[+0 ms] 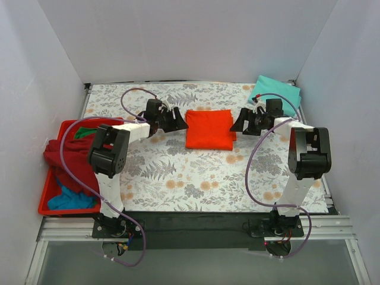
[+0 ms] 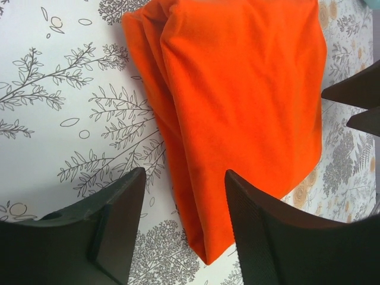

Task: Fold and stack the t-shirts
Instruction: Fold the tshirt

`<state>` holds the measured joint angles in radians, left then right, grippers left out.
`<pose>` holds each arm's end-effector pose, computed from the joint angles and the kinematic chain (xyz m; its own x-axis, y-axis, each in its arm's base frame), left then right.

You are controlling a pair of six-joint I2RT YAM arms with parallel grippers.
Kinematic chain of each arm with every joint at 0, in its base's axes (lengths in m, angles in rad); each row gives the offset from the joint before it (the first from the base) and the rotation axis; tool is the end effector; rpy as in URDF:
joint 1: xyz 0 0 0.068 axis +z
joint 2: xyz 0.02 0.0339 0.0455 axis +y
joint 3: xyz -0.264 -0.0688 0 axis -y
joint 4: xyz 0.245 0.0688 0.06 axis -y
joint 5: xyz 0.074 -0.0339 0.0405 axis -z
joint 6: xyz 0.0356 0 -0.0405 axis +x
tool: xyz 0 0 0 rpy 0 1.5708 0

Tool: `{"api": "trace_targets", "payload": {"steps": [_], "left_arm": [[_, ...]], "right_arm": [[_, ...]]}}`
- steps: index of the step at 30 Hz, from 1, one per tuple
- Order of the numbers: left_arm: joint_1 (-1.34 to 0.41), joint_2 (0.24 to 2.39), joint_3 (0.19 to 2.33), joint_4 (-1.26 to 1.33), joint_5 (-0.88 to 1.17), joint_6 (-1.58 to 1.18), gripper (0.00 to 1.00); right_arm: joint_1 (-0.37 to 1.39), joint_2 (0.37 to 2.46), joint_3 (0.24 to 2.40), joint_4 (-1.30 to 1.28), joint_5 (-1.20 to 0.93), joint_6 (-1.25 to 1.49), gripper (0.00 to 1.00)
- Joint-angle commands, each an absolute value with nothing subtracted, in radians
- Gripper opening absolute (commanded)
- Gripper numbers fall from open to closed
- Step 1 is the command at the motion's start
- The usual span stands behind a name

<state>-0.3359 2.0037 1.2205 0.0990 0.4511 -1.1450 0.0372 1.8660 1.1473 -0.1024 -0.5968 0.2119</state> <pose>0.3998 -0.1560 0.1558 -0.8071 -0.5863 -0.0691 -0.2892 0.4947 -0.8195 0.3902 0.0345 0.1742 -0.8020 0.1442 -0.5797 -0.2504 0.7999 0.5454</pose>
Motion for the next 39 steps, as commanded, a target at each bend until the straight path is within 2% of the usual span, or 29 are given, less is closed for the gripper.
{"api": "trace_targets", "payload": {"steps": [1,4,11,16,24,29,39], "left_arm": [[-0.342,2.016,1.256,0.118,0.482,-1.141,0.53],[-0.344,2.028,1.261,0.118,0.483,-1.141,0.47],[-0.347,2.066,1.285,0.118,0.491,-1.147,0.42],[-0.35,2.089,1.295,0.12,0.495,-1.149,0.3],[-0.354,2.131,1.304,0.121,0.5,-1.15,0.19],[-0.362,2.138,1.302,0.121,0.502,-1.152,0.16],[-0.377,2.14,1.299,0.123,0.503,-1.15,0.13]], "right_arm": [[0.025,1.91,1.155,-0.052,-0.655,0.227,0.98],[0.025,1.934,1.155,-0.038,-0.673,0.239,0.98],[0.037,1.96,1.137,-0.009,-0.68,0.259,0.98],[0.067,1.973,1.141,0.018,-0.67,0.275,0.98],[0.115,2.005,1.135,0.057,-0.664,0.305,0.98],[0.146,2.029,1.144,0.087,-0.666,0.336,0.98],[0.212,2.083,1.196,0.107,-0.666,0.373,0.89]]}}
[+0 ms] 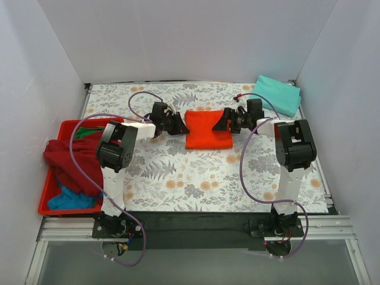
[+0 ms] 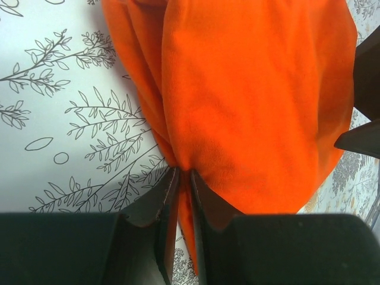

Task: Fold and stack the t-shirts
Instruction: Fold the tshirt, then neatly place the folded tshirt to the corner

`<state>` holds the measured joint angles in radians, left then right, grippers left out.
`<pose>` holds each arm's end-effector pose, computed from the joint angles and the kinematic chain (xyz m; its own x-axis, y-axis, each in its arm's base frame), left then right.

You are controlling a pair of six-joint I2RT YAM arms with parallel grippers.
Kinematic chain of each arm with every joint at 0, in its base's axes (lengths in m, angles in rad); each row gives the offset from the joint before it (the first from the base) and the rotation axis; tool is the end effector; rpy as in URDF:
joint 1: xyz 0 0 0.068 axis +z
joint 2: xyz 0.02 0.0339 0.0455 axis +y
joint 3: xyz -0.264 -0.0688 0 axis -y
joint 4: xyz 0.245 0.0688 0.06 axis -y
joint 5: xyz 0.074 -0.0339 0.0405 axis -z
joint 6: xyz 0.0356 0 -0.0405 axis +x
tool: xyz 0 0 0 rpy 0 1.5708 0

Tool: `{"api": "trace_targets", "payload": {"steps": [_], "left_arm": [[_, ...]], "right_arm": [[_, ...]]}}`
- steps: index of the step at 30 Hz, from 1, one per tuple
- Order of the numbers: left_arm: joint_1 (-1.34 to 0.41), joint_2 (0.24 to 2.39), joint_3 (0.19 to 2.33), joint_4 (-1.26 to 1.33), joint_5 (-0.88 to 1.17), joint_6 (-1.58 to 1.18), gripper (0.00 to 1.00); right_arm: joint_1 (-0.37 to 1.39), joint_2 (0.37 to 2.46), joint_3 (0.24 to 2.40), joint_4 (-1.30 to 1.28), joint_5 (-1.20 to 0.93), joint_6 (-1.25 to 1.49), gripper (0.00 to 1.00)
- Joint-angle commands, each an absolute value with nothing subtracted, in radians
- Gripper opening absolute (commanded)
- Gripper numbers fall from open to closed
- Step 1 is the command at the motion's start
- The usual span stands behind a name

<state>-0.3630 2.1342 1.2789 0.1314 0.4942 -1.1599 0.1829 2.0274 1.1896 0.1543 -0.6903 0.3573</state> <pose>0.4109 -0.1741 0.1214 -0.8385 -0.5449 -0.0113 -0.3101 0.4939 -0.8123 0.4124 0.0993 0.1445 -0.8006 0.1262 -0.5858 -0.3690 0.6664 0.6479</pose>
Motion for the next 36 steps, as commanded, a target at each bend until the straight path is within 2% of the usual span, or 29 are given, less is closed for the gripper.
{"api": "trace_targets", "payload": {"steps": [1,3,6,7,9,10,11,12,13,16,22,26,36], "left_arm": [[-0.376,2.138,1.298,0.123,0.505,-1.149,0.13],[-0.377,2.135,1.295,0.123,0.503,-1.149,0.13],[-0.379,2.129,1.29,0.124,0.505,-1.15,0.16],[-0.377,2.126,1.29,0.124,0.505,-1.15,0.21],[-0.382,2.118,1.29,0.121,0.489,-1.151,0.28],[-0.385,2.115,1.284,0.121,0.486,-1.152,0.31],[-0.385,2.108,1.284,0.121,0.486,-1.152,0.38],[-0.387,2.103,1.281,0.121,0.488,-1.155,0.41],[-0.387,2.097,1.279,0.121,0.489,-1.155,0.43],[-0.387,2.074,1.269,0.11,0.468,-1.149,0.51],[-0.373,2.02,1.249,0.087,0.431,-1.144,0.56],[-0.348,1.996,1.224,0.089,0.425,-1.155,0.58],[-0.276,1.982,1.18,0.109,0.451,-1.163,0.59]], "right_arm": [[0.215,2.086,1.198,0.112,-0.664,0.377,0.88],[0.219,2.089,1.2,0.114,-0.663,0.383,0.84],[0.219,2.085,1.193,0.118,-0.655,0.391,0.69],[0.218,2.082,1.192,0.117,-0.65,0.396,0.57],[0.218,2.082,1.193,0.117,-0.649,0.397,0.52],[0.218,2.082,1.196,0.117,-0.649,0.4,0.46],[0.218,2.082,1.198,0.117,-0.649,0.399,0.41],[0.215,2.08,1.2,0.117,-0.647,0.4,0.35],[0.216,2.077,1.2,0.117,-0.646,0.402,0.22],[0.207,2.059,1.198,0.114,-0.637,0.402,0.01],[0.175,1.981,1.201,0.058,-0.6,0.367,0.01],[0.156,1.941,1.245,-0.065,-0.552,0.31,0.01],[0.118,1.986,1.548,-0.37,-0.39,0.158,0.01]]}}
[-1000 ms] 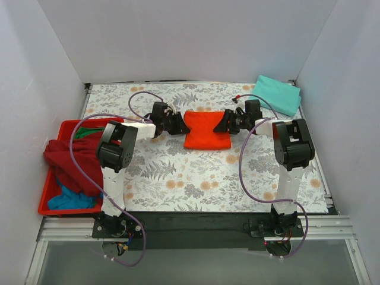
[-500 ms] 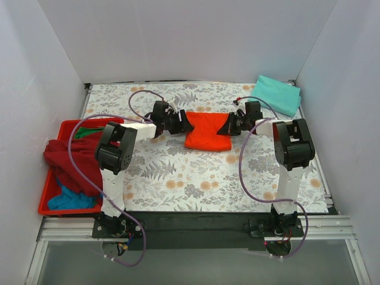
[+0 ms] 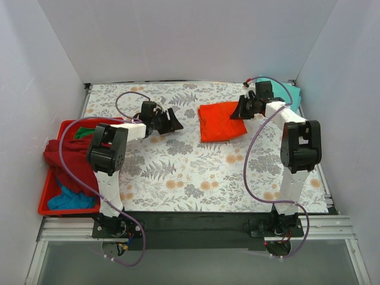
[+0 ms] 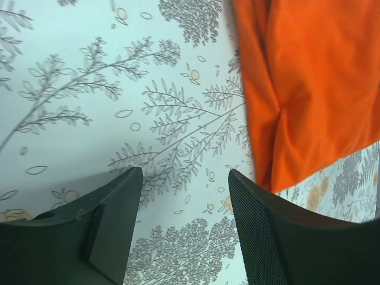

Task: Fold and stack the t-shirts
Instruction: Neatly place the folded tshirt to the corner

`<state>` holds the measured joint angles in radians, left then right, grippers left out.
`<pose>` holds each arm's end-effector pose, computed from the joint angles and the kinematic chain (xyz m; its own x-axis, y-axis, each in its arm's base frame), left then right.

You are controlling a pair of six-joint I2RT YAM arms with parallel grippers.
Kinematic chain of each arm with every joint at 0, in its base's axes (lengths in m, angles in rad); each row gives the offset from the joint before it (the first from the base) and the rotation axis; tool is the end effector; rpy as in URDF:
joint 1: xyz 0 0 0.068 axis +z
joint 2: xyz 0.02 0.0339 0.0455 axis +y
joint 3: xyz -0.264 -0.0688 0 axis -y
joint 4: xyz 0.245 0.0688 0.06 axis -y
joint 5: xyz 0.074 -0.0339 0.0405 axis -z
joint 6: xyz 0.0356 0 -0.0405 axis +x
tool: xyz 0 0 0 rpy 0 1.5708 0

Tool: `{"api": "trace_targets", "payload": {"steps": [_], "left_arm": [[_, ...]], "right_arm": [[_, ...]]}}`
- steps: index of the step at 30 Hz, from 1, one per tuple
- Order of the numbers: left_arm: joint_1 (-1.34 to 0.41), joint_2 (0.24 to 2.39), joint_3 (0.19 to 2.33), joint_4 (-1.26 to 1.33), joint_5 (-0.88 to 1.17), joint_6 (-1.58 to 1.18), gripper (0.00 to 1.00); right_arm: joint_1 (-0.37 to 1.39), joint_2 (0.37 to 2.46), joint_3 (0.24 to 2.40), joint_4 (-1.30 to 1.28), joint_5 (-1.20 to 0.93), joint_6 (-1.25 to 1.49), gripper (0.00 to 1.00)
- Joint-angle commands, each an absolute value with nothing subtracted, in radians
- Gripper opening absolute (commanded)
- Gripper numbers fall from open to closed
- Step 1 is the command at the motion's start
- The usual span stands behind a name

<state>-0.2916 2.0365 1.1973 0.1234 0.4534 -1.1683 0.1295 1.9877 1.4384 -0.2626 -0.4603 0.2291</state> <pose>0.4044 -0.1377 0.1376 -0.7753 -0.6309 -0.0311 -0.3531 0.4736 -0.8069 0.4343 0.0725 0.2013 -0.7958 0.1015 -0.5969 -0.2445 0.8480 0.4702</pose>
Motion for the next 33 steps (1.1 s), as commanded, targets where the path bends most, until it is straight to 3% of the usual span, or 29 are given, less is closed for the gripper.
{"api": "trace_targets", "payload": {"steps": [1,22,33], "left_arm": [[-0.273,1.985,1.178,0.11,0.453,-1.161,0.59],[-0.229,2.055,1.201,0.097,0.434,-1.149,0.59],[-0.229,2.115,1.241,0.067,0.416,-1.14,0.59]], "right_arm": [[0.117,2.002,1.59,-0.396,-0.384,0.152,0.01],[0.009,2.322,2.321,-0.588,-0.342,0.046,0.01],[-0.086,2.307,2.387,-0.471,-0.449,0.087,0.01]]}}
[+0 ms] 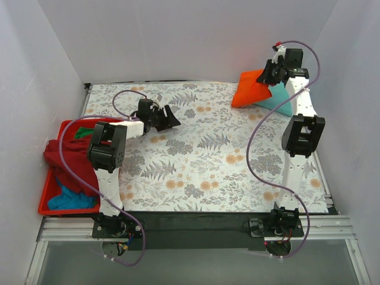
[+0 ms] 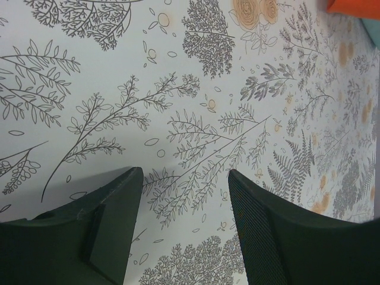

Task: Fold and stack the t-shirts
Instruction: Neatly place the folded tshirt to the corner

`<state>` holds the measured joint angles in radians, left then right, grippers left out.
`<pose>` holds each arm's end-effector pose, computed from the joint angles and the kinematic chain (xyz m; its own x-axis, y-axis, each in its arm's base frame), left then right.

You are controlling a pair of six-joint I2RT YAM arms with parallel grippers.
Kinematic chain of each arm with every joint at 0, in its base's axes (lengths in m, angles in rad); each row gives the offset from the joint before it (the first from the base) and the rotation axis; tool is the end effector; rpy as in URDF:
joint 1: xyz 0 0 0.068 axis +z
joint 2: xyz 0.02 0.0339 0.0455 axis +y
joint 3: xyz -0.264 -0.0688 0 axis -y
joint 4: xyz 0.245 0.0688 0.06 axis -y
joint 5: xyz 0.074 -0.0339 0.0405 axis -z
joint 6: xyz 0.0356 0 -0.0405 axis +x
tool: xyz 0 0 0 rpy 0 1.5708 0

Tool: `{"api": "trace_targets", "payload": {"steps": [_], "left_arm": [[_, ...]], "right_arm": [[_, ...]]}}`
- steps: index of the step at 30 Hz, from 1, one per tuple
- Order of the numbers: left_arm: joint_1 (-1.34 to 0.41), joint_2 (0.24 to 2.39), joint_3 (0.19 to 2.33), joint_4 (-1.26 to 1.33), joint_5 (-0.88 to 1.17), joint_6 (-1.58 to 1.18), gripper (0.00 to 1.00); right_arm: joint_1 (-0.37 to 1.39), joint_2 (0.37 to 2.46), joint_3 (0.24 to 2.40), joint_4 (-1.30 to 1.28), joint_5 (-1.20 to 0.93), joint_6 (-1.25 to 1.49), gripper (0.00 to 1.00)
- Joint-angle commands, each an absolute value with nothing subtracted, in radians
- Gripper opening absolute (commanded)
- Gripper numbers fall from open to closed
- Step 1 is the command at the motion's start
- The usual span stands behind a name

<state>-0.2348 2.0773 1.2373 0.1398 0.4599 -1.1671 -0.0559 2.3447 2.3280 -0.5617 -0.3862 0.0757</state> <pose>0.4216 -0.1171 0.1337 -0.7415 -0.6699 -0.0374 -0.3647 0.4492 -0.8156 0.5400 -0.0168 0.2997 -0.5642 0.1017 -0.8194 -0.2211 0.9375 0.2687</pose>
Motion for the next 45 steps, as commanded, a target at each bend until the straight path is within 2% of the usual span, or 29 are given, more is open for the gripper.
{"api": "trace_targets", "payload": {"steps": [1,19,34,41,42,43,44,45], "left_arm": [[-0.229,2.118,1.238,0.066,0.414,-1.14,0.59],[-0.229,2.105,1.215,0.063,0.419,-1.143,0.59],[-0.229,2.106,1.209,0.063,0.433,-1.138,0.59],[-0.229,2.095,1.2,0.063,0.434,-1.138,0.59],[-0.229,2.091,1.197,0.063,0.431,-1.138,0.59],[-0.229,2.085,1.197,0.063,0.43,-1.137,0.59],[-0.23,2.08,1.193,0.063,0.428,-1.135,0.59],[-0.232,2.074,1.192,0.064,0.426,-1.134,0.59]], "right_arm": [[-0.092,2.306,2.391,-0.466,-0.454,0.086,0.01],[-0.19,2.287,2.392,-0.351,-0.623,0.121,0.01],[-0.258,2.341,2.304,-0.348,-0.588,0.041,0.01],[-0.261,2.376,2.292,-0.348,-0.499,0.018,0.03],[-0.261,2.373,2.284,-0.348,-0.485,0.02,0.29],[-0.262,2.365,2.273,-0.348,-0.473,0.018,0.47],[-0.262,2.359,2.24,-0.348,-0.435,0.02,0.6],[-0.262,2.335,2.221,-0.347,-0.414,0.02,0.8]]}}
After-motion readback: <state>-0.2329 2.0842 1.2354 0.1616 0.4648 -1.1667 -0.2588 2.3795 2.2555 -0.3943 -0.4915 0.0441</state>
